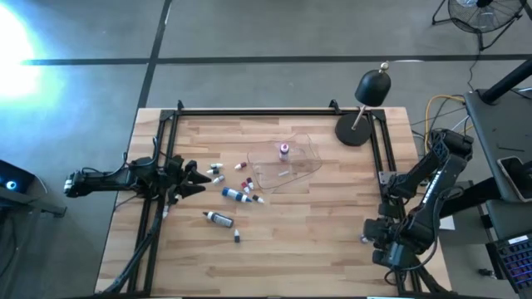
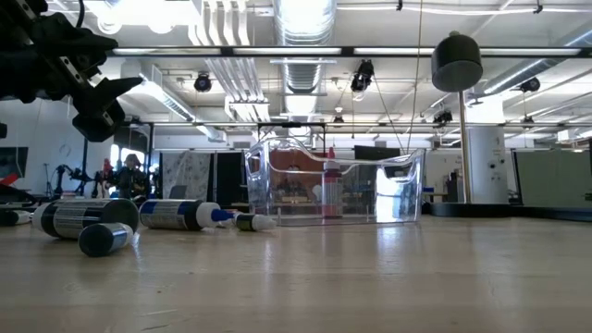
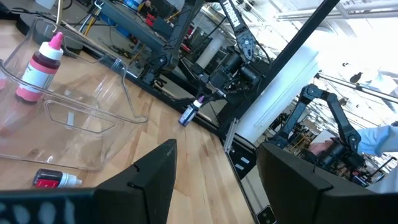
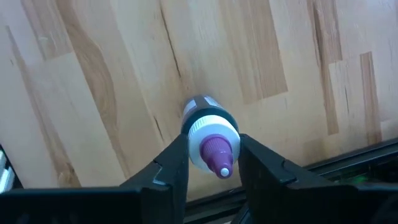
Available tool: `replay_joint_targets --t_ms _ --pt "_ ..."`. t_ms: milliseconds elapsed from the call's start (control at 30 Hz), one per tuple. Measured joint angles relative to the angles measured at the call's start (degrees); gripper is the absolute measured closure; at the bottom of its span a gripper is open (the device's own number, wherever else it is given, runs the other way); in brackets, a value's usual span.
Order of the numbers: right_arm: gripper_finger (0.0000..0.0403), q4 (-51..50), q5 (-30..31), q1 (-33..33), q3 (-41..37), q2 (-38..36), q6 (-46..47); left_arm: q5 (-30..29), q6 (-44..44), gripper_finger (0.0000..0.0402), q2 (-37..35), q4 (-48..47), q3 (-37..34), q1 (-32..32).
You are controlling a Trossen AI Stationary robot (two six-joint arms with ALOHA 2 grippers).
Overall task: Pick & Place food coloring
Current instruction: Put the large purple food coloring bottle into the transparent container
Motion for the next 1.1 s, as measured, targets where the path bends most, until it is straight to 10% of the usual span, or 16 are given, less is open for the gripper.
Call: replay_joint_targets --t_ms 233,667,1100 --pt "0.0297 -4.74 3.75 -7.67 2.96 0.02 -1.48 0.01 0.01 0.0205 -0.01 -0.01 0.0 0.02" --pt "0.0296 -9.24 20.05 -40.55 22.38 -0.01 -37.27 0.0 0.01 0.0205 -0.01 0.0 0.0 0.0" --pt "0.0296 2.8 6.6 -66.11 24.38 10.98 -56.85 0.01 0.01 0.0205 -0.01 0.01 0.0 0.02"
